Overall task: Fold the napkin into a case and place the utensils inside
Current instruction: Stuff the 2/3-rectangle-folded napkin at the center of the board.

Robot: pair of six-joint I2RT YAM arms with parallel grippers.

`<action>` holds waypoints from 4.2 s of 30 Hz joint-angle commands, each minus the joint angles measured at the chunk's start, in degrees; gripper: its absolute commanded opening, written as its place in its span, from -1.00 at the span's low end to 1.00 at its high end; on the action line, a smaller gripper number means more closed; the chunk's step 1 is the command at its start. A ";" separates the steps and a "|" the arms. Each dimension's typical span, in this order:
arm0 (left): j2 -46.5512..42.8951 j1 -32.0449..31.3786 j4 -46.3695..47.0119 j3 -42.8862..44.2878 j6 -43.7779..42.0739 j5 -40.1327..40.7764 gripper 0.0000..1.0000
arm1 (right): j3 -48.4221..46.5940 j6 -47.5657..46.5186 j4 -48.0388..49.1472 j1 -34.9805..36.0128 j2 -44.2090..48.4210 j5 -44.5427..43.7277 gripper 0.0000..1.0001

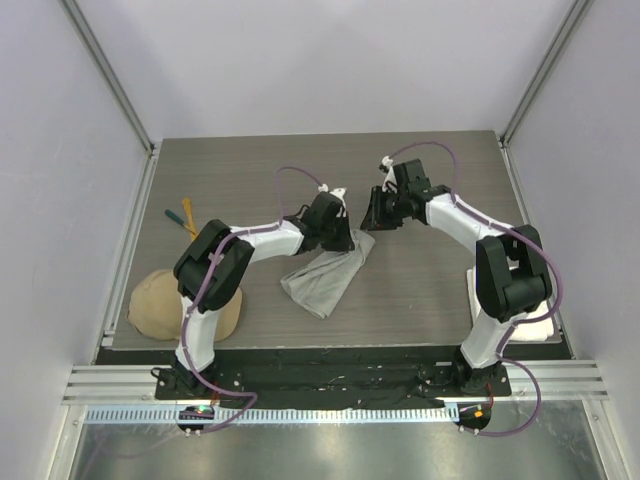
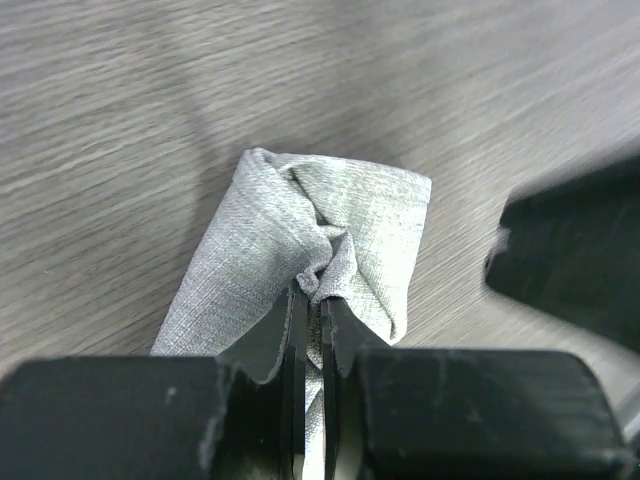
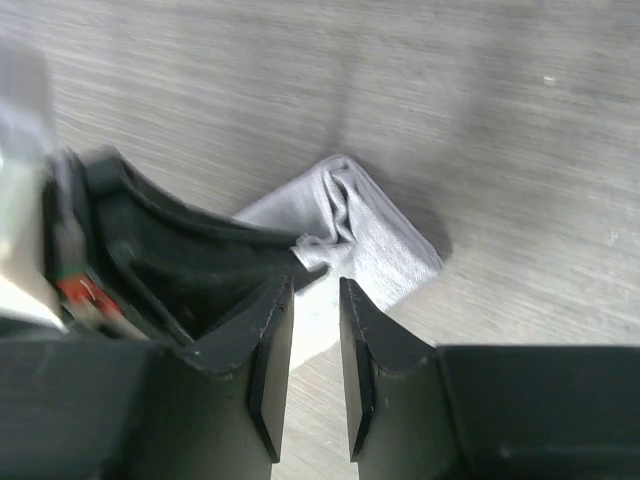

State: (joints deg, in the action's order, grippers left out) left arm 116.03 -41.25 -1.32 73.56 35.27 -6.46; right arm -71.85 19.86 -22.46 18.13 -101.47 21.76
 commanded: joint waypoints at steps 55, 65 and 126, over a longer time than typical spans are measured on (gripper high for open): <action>3.06 2.85 -4.92 1.94 23.09 -5.41 -1.00 | 1.46 -12.91 1.54 20.10 -6.02 -41.97 -0.78; 2.54 3.20 -4.30 2.20 24.05 -6.64 -1.00 | 0.05 -9.41 1.98 19.75 -2.95 -36.63 -0.98; 1.48 -8.14 17.56 -5.88 -0.02 8.75 -0.37 | 8.84 12.31 9.54 3.14 3.82 -2.96 -0.95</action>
State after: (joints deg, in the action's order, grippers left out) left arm 117.25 -47.94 13.43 69.08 37.36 8.54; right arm -62.59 31.73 -16.14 20.88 -99.94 14.20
